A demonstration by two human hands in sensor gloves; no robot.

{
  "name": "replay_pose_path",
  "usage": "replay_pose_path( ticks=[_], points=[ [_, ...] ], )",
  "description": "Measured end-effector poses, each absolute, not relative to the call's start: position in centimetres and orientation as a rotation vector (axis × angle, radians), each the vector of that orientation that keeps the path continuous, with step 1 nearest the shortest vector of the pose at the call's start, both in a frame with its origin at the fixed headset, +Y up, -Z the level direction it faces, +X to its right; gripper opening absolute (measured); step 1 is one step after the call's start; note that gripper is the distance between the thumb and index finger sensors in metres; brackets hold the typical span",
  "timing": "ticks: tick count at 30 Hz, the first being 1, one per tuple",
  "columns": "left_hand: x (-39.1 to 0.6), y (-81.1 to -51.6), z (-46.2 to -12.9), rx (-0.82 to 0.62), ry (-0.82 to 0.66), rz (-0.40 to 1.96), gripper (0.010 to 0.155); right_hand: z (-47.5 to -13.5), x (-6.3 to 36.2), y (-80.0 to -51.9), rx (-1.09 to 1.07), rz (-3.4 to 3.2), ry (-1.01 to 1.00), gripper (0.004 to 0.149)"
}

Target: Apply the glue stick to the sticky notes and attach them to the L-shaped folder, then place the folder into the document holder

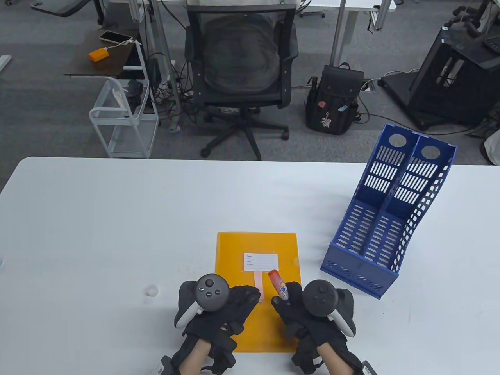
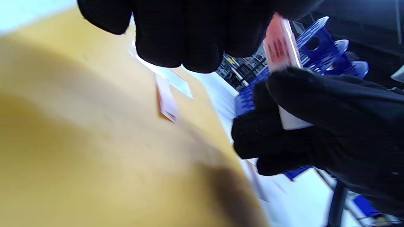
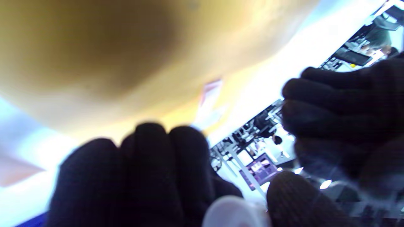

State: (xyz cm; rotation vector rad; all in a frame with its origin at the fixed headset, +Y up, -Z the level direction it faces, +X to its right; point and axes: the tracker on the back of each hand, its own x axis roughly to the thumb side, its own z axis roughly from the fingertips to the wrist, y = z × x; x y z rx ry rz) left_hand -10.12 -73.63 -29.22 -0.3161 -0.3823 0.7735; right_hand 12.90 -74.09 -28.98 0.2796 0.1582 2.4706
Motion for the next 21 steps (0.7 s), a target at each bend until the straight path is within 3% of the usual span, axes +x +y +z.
replay_pose_path(
  ticks=[3, 8, 17, 19, 21],
  points=[
    [-9.4, -74.6, -29.0, -0.473, -0.412, 0.950, 0.063, -28.2, 11.9, -73.4, 0.337, 2.483, 0.106, 0.064],
    [-9.2, -75.2, -28.9, -0.558, -0.431, 1.076, 0.067, -27.1, 10.0, -72.7, 0.421, 2.539, 0.024, 0.070],
    [-10.6, -74.1, -29.4, -0.449, -0.410, 1.247, 0.062, -25.1, 7.7, -71.2, 0.617, 2.599, -0.074, 0.090],
    [-11.0, -73.7, -29.4, -0.378, -0.377, 1.248, 0.061, -25.1, 8.2, -70.5, 0.615, 2.673, -0.142, 0.087],
    [-11.6, -73.5, -29.6, -0.297, -0.346, 1.261, 0.061, -25.3, 9.1, -69.4, 0.578, 2.730, -0.258, 0.071]
  ],
)
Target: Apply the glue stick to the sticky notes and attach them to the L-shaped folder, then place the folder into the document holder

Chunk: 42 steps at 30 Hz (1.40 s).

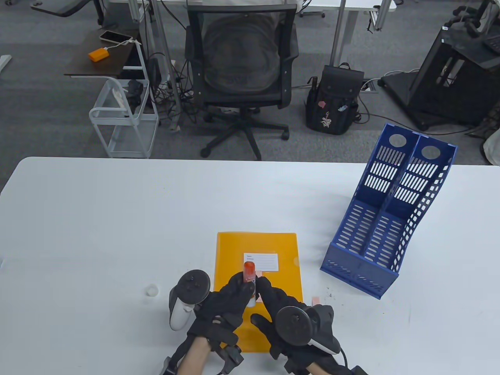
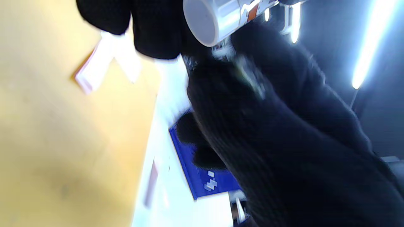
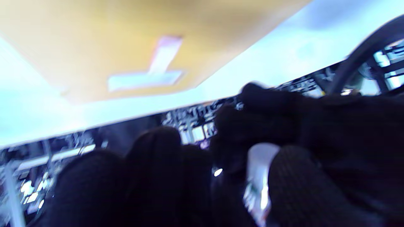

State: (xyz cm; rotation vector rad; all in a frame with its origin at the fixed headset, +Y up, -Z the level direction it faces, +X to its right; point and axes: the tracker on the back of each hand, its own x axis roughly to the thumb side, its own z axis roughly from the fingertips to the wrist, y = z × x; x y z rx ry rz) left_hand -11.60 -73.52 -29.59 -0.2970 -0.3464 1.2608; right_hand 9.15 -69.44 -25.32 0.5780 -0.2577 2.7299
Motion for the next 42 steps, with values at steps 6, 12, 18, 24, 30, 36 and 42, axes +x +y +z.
replay_pose_path(
  ticks=[6, 12, 18, 24, 30, 36, 42],
  points=[
    [-13.1, -72.7, -29.8, -0.147, -0.323, 1.234, 0.058, -26.3, 13.0, -69.9, 0.446, 2.999, -0.258, 0.042],
    [-13.6, -72.5, -29.5, -0.103, -0.311, 1.216, 0.058, -26.4, 16.3, -72.1, 0.308, 3.150, -0.224, 0.047],
    [-13.7, -72.9, -29.7, -0.143, -0.285, 1.194, 0.059, -26.4, 17.3, -73.2, 0.273, 3.210, -0.026, 0.079],
    [-14.2, -72.7, -29.4, -0.111, -0.276, 1.200, 0.059, -26.5, 16.7, -74.8, 0.299, 3.304, 0.064, 0.081],
    [-14.3, -73.0, -29.5, -0.132, -0.281, 1.205, 0.059, -26.5, 16.6, -74.6, 0.269, 3.305, 0.016, 0.060],
    [-14.4, -73.0, -29.5, -0.134, -0.279, 1.212, 0.059, -26.7, 17.2, -73.9, 0.225, 3.281, -0.131, 0.045],
    [-14.7, -73.1, -29.5, -0.134, -0.264, 1.222, 0.059, -27.2, 17.4, -73.7, 0.196, 3.289, -0.179, 0.043]
  ],
)
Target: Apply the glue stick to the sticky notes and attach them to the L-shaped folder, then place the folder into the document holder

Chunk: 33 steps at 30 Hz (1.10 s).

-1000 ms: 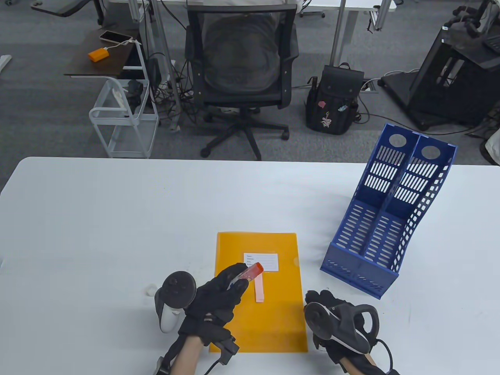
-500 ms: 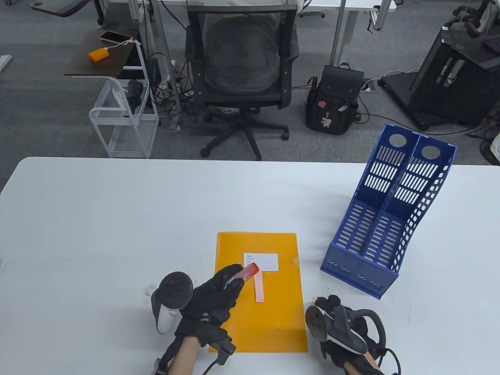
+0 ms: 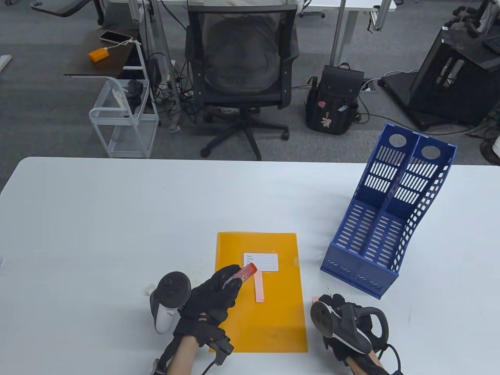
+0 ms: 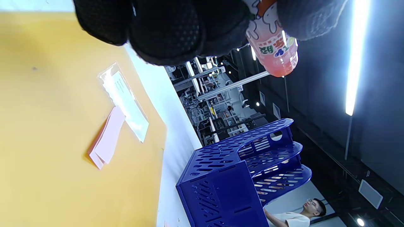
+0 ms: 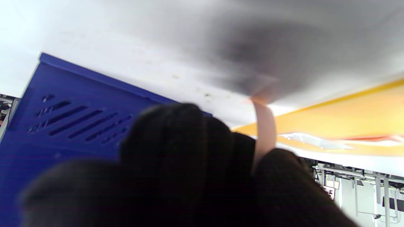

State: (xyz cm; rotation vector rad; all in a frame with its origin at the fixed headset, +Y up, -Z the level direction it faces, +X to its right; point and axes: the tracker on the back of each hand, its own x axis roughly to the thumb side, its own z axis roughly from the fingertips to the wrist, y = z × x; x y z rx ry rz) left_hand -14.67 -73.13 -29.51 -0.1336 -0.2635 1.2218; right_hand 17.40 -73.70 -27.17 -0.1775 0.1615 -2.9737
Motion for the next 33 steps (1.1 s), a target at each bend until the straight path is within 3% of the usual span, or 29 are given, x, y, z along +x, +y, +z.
replay_pose_path(
  ticks=[14, 19, 22, 30, 33],
  points=[
    [-15.4, -73.2, -29.5, -0.093, -0.230, 1.214, 0.063, -28.8, 16.1, -72.6, -0.149, -2.993, 0.257, 0.039],
    [-15.6, -73.3, -29.5, -0.094, -0.216, 1.224, 0.061, -28.6, 13.4, -70.0, -0.199, -2.953, 0.391, 0.039],
    [-15.8, -73.1, -29.5, -0.068, -0.207, 1.200, 0.061, -28.3, 11.5, -69.1, -0.283, -3.056, 0.374, 0.040],
    [-16.4, -73.1, -29.5, -0.003, -0.165, 1.041, 0.060, -27.3, 6.9, -71.7, -0.604, -3.269, 0.110, 0.039],
    [-16.2, -73.1, -29.5, 0.002, -0.166, 0.975, 0.057, -27.9, 6.8, -73.2, -0.681, -3.385, -0.242, 0.040]
  ],
)
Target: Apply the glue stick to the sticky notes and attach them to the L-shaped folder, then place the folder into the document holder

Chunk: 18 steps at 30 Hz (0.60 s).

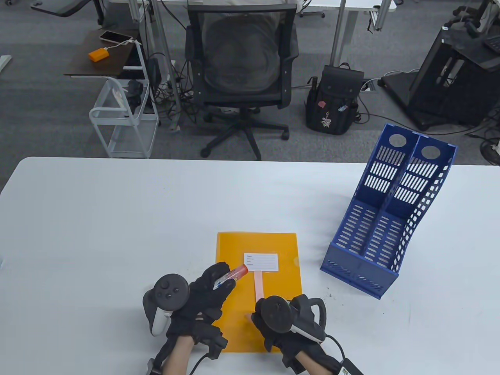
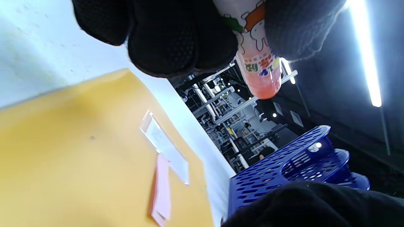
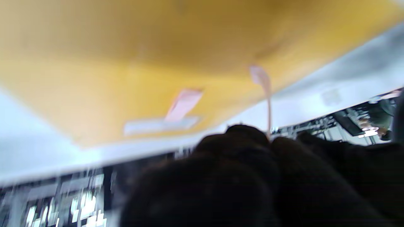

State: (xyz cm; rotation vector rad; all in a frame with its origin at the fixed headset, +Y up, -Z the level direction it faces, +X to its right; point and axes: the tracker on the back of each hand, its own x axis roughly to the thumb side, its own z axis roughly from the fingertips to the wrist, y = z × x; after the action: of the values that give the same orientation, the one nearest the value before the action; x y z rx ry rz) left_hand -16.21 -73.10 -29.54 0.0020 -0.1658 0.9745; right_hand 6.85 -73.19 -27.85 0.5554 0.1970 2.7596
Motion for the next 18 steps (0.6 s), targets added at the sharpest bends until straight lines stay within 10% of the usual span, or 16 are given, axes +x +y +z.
replay_pose_path(
  ticks=[4, 18],
  points=[
    [-15.5, -72.5, -29.3, 0.047, -0.187, 0.824, 0.056, -28.5, 7.8, -74.8, 0.468, 2.568, 0.430, 0.039],
    [-10.5, -71.1, -27.5, 0.027, -0.348, 0.441, 0.053, -29.0, 9.6, -75.1, 0.210, 2.839, 0.210, 0.042]
  ],
)
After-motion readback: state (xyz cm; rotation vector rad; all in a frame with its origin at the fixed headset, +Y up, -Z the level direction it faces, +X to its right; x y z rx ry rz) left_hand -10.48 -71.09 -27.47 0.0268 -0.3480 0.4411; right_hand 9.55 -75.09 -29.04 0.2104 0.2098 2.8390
